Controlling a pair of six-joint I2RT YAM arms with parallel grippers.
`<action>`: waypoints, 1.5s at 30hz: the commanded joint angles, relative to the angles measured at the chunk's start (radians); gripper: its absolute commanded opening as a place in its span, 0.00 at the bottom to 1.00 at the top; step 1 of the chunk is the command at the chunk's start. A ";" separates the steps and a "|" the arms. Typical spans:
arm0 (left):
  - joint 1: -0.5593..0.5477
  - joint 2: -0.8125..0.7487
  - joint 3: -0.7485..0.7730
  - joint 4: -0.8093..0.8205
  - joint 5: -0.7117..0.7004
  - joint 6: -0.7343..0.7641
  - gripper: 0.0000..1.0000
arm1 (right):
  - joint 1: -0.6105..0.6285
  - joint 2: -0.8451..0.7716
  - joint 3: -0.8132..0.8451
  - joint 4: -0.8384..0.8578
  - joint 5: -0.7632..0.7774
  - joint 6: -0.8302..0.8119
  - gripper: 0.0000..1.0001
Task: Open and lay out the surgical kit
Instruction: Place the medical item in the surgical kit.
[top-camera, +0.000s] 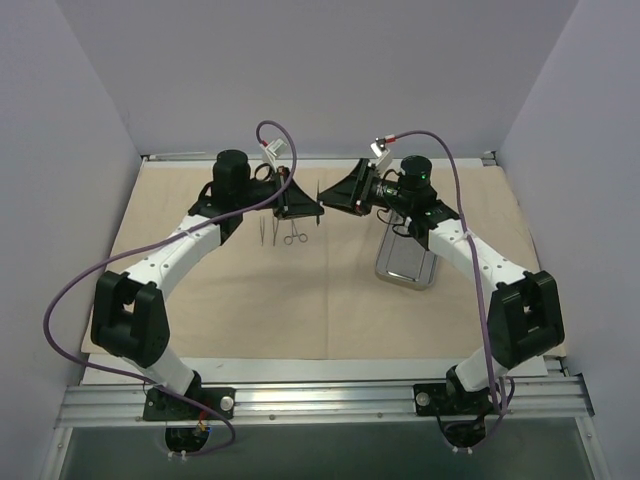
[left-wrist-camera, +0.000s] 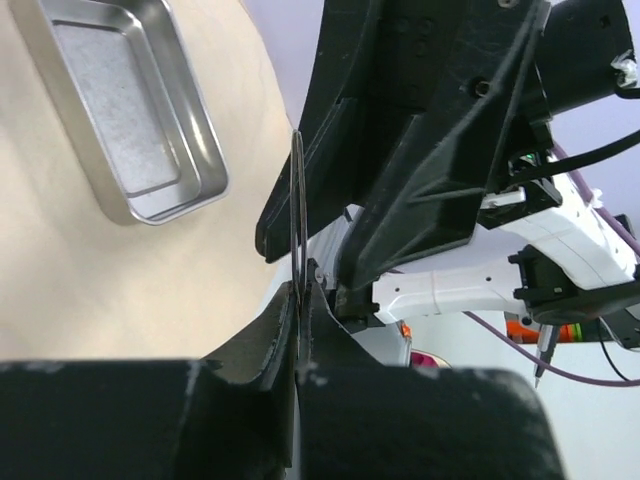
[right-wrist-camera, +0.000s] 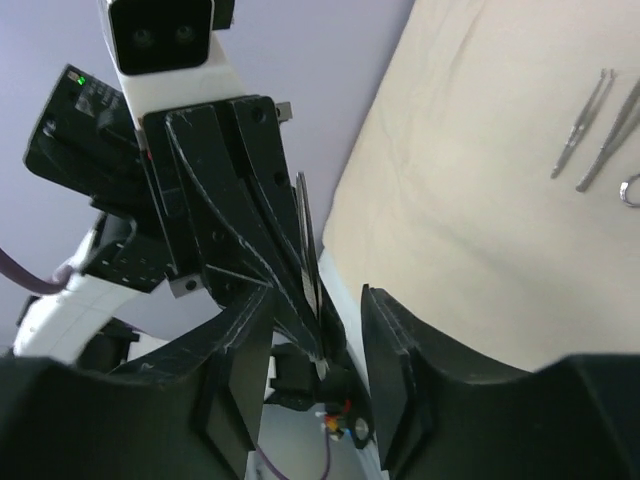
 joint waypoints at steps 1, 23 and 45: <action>0.052 -0.006 0.051 -0.187 -0.047 0.122 0.02 | -0.016 -0.004 0.064 -0.141 0.026 -0.102 0.43; 0.165 0.374 0.438 -0.930 -0.827 0.690 0.02 | -0.292 0.027 0.195 -0.925 0.418 -0.485 0.59; 0.214 0.634 0.604 -0.976 -0.845 0.739 0.02 | -0.361 0.084 0.207 -0.945 0.398 -0.512 0.59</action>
